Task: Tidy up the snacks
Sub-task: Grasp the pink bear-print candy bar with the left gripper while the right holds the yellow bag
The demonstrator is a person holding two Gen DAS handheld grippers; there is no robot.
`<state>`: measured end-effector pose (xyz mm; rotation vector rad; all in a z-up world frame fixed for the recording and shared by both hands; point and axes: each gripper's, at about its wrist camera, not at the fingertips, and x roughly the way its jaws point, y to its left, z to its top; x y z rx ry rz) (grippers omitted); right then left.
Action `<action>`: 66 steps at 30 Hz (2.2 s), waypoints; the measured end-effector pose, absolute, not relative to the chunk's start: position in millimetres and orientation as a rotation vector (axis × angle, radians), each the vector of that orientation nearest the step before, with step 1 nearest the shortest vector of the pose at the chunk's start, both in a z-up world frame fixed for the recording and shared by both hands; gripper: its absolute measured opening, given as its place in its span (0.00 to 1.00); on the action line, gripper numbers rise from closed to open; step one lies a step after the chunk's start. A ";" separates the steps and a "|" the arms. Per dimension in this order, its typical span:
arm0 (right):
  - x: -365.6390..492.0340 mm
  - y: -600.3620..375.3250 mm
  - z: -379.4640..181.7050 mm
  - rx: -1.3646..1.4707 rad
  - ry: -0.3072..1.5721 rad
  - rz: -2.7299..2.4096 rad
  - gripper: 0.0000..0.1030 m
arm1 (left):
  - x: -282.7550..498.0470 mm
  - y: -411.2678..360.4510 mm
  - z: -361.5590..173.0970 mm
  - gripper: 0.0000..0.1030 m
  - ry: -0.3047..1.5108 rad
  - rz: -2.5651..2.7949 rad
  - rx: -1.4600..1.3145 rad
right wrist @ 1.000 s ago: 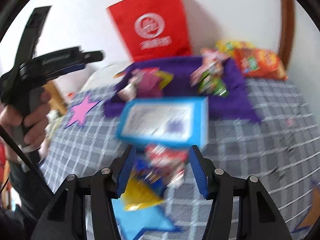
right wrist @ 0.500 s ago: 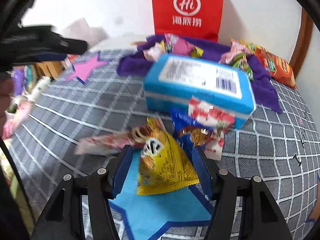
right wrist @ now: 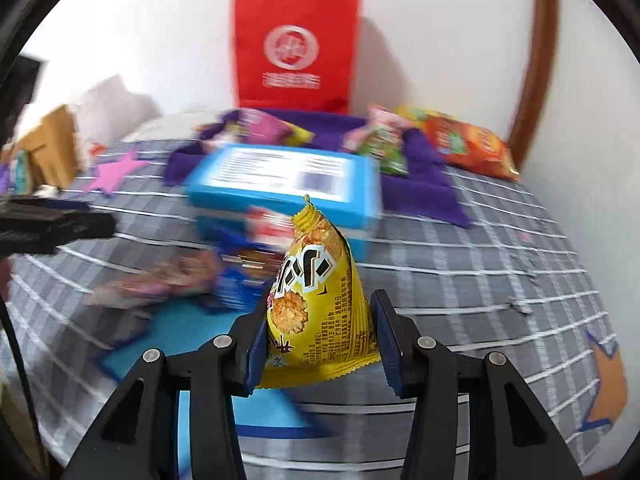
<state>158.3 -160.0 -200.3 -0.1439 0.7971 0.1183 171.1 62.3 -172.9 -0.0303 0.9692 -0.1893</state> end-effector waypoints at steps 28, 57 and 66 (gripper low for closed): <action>202.9 -206.5 -234.9 -0.013 0.904 0.069 0.50 | 171.7 17.0 -211.7 0.22 0.972 -0.176 0.042; 227.2 -209.8 -120.2 0.012 0.790 0.074 0.45 | 203.8 41.6 -105.9 0.20 0.822 -0.196 -0.052; 277.0 -198.3 -85.7 0.040 0.755 0.129 0.45 | 250.6 48.3 -83.7 0.20 0.785 -0.166 -0.048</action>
